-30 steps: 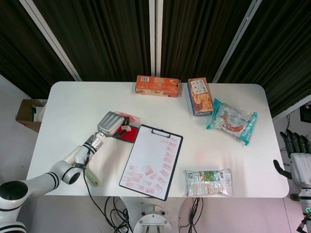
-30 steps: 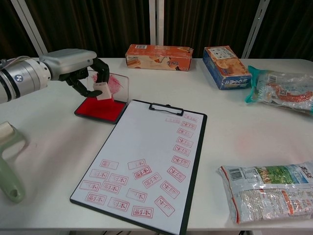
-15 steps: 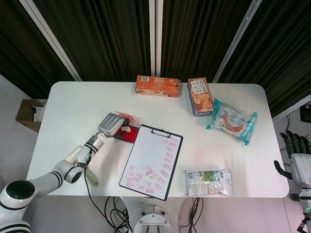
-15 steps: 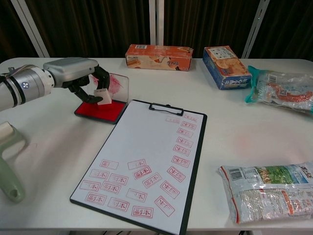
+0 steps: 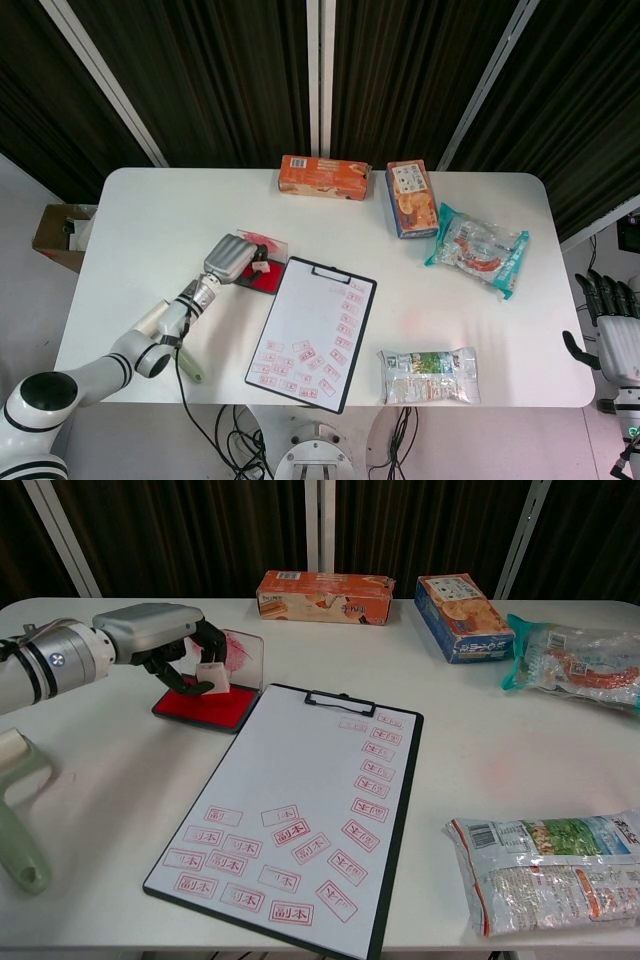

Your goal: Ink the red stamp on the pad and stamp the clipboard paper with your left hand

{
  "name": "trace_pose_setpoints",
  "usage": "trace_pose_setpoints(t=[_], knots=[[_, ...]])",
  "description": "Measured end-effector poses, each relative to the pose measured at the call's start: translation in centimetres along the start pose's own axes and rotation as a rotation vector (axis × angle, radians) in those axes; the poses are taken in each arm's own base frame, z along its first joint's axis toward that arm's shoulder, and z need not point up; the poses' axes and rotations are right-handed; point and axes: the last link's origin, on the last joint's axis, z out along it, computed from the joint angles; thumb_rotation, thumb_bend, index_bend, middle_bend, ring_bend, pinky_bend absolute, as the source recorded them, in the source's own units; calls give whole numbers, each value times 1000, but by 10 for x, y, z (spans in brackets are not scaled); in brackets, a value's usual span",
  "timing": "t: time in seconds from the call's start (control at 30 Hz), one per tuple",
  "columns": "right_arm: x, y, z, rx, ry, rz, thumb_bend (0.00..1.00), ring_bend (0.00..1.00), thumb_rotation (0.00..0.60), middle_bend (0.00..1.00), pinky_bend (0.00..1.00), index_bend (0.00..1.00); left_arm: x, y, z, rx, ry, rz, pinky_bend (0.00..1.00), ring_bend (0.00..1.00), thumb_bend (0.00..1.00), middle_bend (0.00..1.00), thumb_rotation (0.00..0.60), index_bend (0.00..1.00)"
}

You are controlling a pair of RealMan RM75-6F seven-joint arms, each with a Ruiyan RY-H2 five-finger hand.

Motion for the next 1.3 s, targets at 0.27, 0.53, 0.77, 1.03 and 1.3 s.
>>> trace_pose_setpoints(t=[0.27,0.53,0.77,1.03,1.3], knots=[[0,0,1,1,0,3,247,0,600,0,0,0,19,2,-7,-17,35,-66,1000,1000,445,688,600,666],[-2,-4,2,12,-7,6,248,0,600,0,0,0,42,9,-42,-72,59,-107,1000,1000,442,685,600,663],[-5,-5,3,14,-17,7,249,0,600,0,0,0,29,25,-94,-108,57,-153,1000,1000,435,681,600,659],[-10,-7,2,33,-35,8,249,0,600,0,0,0,-6,48,-137,-208,23,-114,1000,1000,436,679,600,657],[-12,-7,-2,33,-40,7,249,0,600,0,0,0,-23,70,-134,-288,25,-74,1000,1000,436,677,600,656]])
